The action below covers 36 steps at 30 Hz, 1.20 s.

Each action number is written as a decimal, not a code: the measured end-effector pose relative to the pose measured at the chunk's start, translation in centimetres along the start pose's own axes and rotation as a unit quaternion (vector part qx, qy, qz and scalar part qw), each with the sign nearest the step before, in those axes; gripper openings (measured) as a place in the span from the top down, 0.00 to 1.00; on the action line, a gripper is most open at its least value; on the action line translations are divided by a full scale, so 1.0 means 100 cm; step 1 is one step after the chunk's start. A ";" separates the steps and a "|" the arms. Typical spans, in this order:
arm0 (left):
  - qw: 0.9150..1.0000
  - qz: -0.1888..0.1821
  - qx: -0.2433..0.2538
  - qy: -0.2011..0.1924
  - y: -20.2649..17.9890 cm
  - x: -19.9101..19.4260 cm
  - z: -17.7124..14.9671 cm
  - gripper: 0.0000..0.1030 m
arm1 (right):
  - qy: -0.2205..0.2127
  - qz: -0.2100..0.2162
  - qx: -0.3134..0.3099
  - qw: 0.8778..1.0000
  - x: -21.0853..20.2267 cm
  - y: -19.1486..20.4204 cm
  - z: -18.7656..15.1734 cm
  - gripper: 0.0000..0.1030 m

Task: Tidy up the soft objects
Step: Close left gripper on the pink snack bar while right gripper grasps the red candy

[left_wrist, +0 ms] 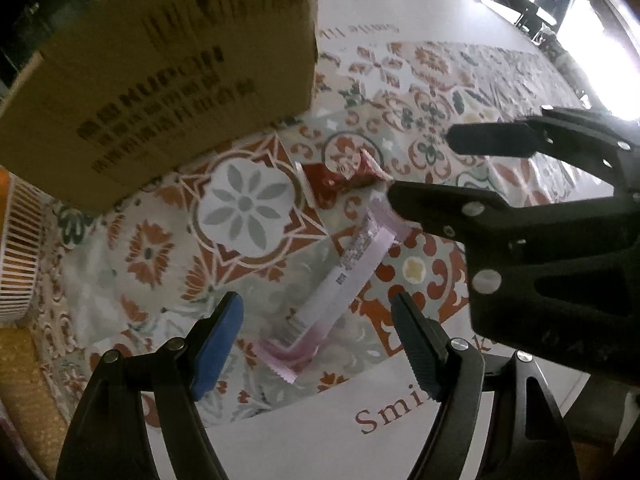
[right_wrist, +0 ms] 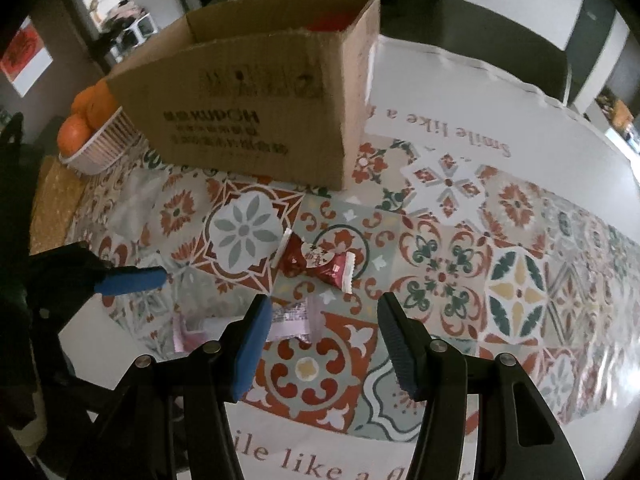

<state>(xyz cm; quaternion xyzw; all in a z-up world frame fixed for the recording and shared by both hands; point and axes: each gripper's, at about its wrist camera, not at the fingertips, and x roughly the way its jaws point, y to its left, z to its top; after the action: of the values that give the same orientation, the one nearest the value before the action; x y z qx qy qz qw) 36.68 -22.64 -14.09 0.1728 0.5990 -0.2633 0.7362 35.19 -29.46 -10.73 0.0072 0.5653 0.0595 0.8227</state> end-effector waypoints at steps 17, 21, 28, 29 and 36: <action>0.999 -0.005 -0.007 0.034 0.000 0.042 0.004 0.35 | -0.001 0.026 -0.108 0.994 0.047 0.003 0.017 0.45; 1.000 0.024 -0.002 0.014 -0.006 0.045 0.004 0.45 | 0.005 0.022 -0.132 0.991 0.056 0.004 0.019 0.45; 0.999 0.030 -0.026 0.004 0.002 0.038 -0.004 0.78 | -0.015 0.014 -0.128 0.992 0.050 0.003 0.020 0.45; 0.999 0.022 -0.042 0.003 0.007 0.037 -0.006 0.78 | -0.014 0.014 -0.128 0.992 0.051 0.004 0.020 0.45; 0.995 0.002 -0.105 -0.004 0.032 0.037 -0.012 0.78 | -0.008 0.005 -0.125 0.992 0.062 0.006 0.025 0.45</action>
<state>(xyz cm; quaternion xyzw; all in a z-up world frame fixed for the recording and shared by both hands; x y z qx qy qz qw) 38.13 -20.06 -18.12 0.0950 0.6203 -0.1986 0.7529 39.64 -28.11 -15.56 -0.0919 0.5468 0.1340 0.8213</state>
